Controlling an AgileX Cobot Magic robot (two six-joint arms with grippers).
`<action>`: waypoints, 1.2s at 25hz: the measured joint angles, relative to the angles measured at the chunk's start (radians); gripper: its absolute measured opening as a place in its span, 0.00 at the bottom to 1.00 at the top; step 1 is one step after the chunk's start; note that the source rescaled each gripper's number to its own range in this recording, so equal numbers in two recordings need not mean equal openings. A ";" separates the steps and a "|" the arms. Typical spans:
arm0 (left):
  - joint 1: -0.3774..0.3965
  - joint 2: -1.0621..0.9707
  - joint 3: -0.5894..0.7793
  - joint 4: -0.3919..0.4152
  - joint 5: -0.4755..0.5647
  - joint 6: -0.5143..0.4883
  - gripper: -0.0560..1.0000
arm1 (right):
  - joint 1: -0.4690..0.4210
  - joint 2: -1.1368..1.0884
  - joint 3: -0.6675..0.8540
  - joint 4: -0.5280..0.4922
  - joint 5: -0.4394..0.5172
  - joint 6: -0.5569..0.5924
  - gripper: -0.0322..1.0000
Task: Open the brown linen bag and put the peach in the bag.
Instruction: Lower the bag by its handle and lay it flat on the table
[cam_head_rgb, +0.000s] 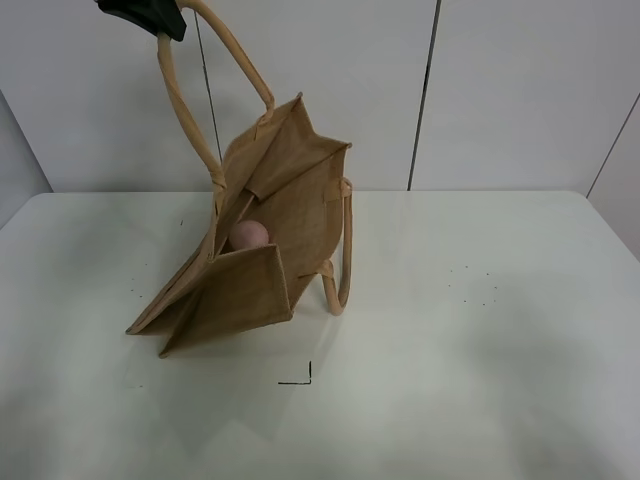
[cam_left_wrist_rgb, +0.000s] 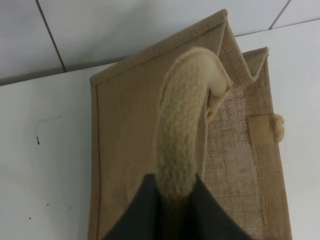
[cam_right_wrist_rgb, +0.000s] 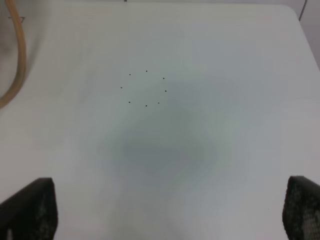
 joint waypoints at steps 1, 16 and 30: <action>0.000 0.000 0.000 0.000 0.000 0.000 0.05 | 0.000 0.000 0.000 0.000 0.000 0.000 1.00; 0.000 -0.002 0.313 -0.173 -0.151 0.025 0.05 | 0.000 0.000 0.000 0.000 0.000 0.000 1.00; -0.137 -0.002 0.544 -0.197 -0.442 0.047 0.05 | 0.000 0.000 0.000 0.000 0.000 0.000 1.00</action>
